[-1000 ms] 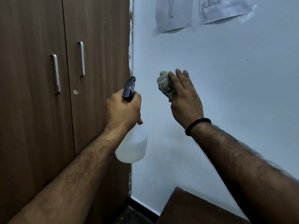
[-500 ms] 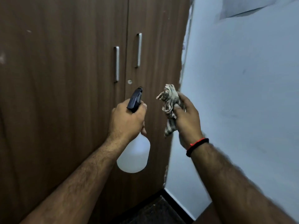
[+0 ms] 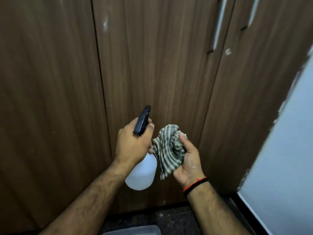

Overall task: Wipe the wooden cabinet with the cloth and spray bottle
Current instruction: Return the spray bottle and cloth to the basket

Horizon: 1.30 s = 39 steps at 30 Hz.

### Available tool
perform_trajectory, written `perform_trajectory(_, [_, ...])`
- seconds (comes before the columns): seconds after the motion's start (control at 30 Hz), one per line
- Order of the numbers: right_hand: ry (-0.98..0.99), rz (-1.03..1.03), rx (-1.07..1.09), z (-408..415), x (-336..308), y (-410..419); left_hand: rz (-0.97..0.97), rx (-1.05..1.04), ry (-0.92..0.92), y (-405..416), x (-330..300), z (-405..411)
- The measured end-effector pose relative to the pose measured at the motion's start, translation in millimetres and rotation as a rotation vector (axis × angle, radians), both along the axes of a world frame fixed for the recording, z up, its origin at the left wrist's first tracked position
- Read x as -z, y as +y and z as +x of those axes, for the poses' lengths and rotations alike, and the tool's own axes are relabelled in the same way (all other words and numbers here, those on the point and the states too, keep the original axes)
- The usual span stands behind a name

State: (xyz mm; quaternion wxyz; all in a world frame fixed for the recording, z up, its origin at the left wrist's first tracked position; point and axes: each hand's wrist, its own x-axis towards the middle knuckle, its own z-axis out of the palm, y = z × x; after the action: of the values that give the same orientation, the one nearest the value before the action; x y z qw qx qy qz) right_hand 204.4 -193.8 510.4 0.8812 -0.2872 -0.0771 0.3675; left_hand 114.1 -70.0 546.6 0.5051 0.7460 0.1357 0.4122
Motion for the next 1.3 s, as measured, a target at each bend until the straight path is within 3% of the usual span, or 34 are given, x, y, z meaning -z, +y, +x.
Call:
perform_trajectory(0.43, [0.138,-0.280,-0.135,-38,180,54,-0.008,-0.199,0.015,37,193,-47])
perform_trajectory(0.6, [0.208,-0.372,-0.124,-52,262,51,-0.023,-0.248,0.090,38,278,-68])
perform_trajectory(0.77, [0.266,-0.596,-0.103,-67,345,38,-0.011,-0.307,0.237,33,367,-85])
perform_trajectory(0.97, [0.286,-0.833,-0.097,-80,434,28,-0.080,-0.233,0.413,20,461,-100])
perform_trajectory(1.3, [0.308,-1.031,-0.059,-76,527,36,-0.260,-0.134,0.412,28,557,-92])
